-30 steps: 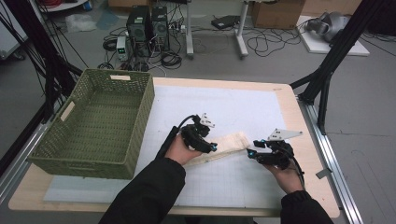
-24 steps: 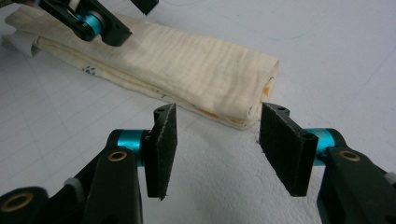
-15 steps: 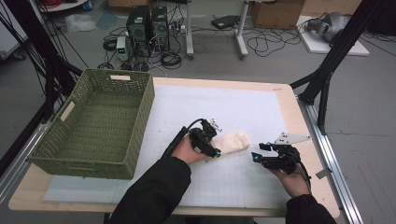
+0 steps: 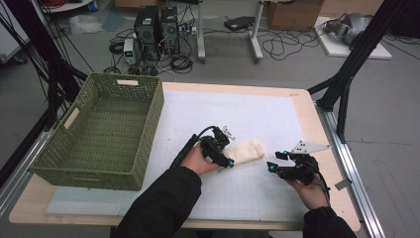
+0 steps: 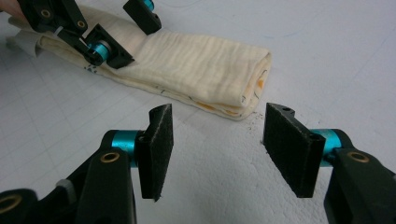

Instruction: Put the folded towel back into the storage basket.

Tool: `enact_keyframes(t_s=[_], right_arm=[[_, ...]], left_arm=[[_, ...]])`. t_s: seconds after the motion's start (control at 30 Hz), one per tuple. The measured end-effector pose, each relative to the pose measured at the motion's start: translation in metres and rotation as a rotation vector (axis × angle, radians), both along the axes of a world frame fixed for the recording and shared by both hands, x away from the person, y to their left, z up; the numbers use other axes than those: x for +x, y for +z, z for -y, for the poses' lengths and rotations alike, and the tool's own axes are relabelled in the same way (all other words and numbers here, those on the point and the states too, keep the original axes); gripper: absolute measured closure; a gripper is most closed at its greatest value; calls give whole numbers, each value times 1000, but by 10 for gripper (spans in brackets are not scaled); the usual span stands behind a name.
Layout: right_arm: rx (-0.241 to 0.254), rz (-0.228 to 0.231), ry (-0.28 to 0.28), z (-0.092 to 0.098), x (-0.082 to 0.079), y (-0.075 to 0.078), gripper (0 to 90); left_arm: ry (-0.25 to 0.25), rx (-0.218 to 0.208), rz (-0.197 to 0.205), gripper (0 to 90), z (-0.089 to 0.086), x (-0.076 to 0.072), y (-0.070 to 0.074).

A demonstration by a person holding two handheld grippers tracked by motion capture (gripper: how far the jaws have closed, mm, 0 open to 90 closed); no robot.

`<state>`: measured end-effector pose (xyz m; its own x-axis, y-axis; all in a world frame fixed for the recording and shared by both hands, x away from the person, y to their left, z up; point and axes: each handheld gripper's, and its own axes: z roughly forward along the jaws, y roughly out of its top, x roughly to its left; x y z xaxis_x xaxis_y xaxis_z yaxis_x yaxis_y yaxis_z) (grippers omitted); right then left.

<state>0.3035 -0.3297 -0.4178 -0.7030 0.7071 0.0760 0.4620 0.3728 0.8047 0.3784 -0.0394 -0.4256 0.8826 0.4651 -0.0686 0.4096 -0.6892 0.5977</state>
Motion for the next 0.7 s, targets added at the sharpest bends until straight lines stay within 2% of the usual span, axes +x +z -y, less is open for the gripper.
enact_keyframes(t_s=[0.3,0.47,0.57,0.7], right_arm=[[3,1,-9,2,1,-1,382],[6,-9,-16,3,3,-1,323],[11,-17,-20,4,4,-2,302],[9,-7,-20,5,4,-2,270]], left_arm=[[-13,-3,-10,316,-1,-2,-1],[-18,-11,-17,299,-1,-1,-1],[-20,-4,-14,295,-1,-2,-1],[-16,0,-6,288,1,-3,-2]])
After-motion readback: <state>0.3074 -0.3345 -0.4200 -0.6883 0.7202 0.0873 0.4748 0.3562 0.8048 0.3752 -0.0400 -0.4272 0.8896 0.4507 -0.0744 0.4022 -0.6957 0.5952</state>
